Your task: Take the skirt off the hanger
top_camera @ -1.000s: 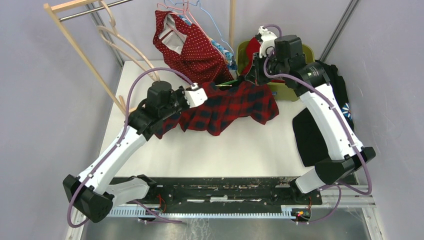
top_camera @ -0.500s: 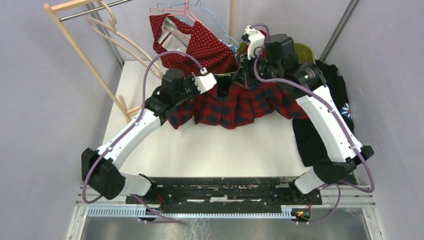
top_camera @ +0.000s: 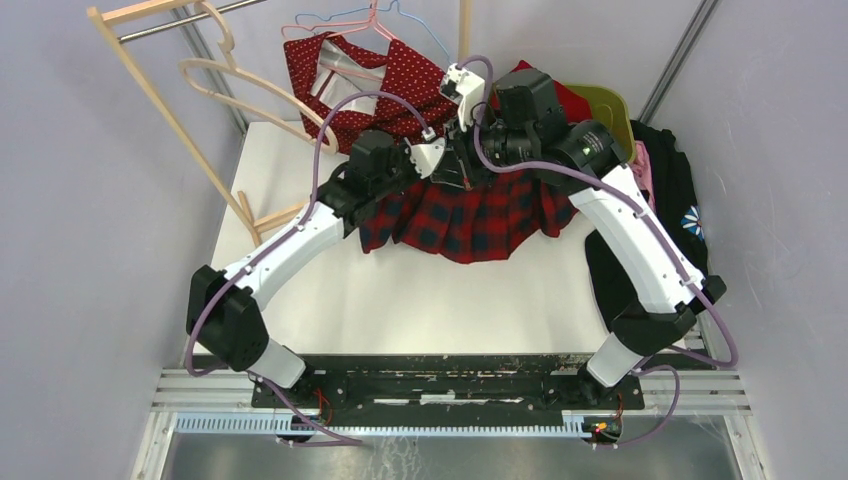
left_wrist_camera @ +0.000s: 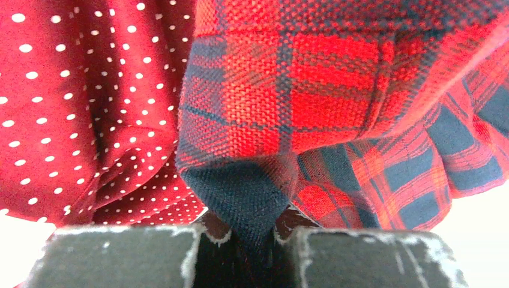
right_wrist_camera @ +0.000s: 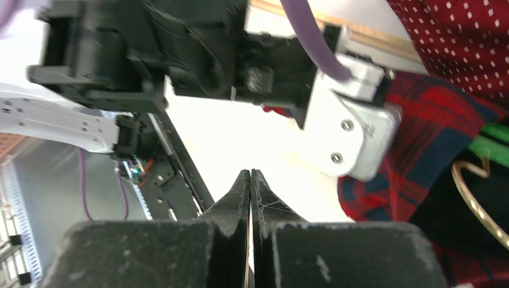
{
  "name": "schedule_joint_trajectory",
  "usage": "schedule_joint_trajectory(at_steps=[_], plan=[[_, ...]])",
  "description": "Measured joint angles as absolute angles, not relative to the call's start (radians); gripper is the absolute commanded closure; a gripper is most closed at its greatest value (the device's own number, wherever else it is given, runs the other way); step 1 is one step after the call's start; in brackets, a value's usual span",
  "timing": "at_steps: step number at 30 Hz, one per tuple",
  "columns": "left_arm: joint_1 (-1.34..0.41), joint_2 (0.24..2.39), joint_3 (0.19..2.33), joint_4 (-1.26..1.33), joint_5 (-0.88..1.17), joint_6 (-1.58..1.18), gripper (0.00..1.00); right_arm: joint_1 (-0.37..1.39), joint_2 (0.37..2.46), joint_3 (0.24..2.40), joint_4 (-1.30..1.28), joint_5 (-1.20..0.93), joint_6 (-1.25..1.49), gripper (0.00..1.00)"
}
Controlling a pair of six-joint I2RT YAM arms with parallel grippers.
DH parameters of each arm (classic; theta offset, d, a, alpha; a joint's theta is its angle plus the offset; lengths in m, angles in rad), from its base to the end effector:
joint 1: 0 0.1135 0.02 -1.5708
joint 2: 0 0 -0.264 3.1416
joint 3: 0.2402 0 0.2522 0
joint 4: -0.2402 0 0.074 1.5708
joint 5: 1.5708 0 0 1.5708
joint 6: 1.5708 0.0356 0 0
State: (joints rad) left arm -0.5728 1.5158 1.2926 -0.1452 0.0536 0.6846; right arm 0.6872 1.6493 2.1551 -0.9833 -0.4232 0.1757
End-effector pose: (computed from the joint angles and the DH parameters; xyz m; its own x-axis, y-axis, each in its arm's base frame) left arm 0.3014 -0.1966 0.3419 0.1344 0.6647 -0.7349 0.6432 0.5057 0.5750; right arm 0.2385 0.2146 0.4989 -0.5002 -0.2043 -0.8415 -0.7850 0.5171 0.3411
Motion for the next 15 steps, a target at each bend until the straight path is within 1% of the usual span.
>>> schedule_joint_trajectory(at_steps=[1, 3, 6, 8, 9, 15], plan=[[-0.573, 1.516, 1.298, -0.146, 0.048, 0.685, 0.97, 0.687, 1.644, 2.143, -0.993, -0.409, 0.162, 0.92], [-0.573, 1.510, 1.301, -0.149, 0.038, 0.686, 0.97, 0.688, 1.633, 2.127, -1.013, -0.351, 0.132, 0.77], [-0.573, 1.481, 1.301, -0.193, 0.031, 0.696, 0.97, 0.687, 1.595, 2.101, -1.006, -0.199, 0.058, 0.66], [-0.573, 1.457, 1.300, -0.215, 0.028, 0.698, 0.97, 0.687, 1.553, 2.074, -0.990, -0.115, 0.016, 0.51], [-0.573, 1.441, 1.297, -0.227, 0.027, 0.701, 0.97, 0.687, 1.526, 2.056, -0.981, -0.067, -0.008, 0.46], [-0.573, 1.282, 1.259, -0.339, 0.031, 0.725, 0.97, 0.687, 1.375, 1.934, -0.883, 0.189, -0.159, 0.42]])
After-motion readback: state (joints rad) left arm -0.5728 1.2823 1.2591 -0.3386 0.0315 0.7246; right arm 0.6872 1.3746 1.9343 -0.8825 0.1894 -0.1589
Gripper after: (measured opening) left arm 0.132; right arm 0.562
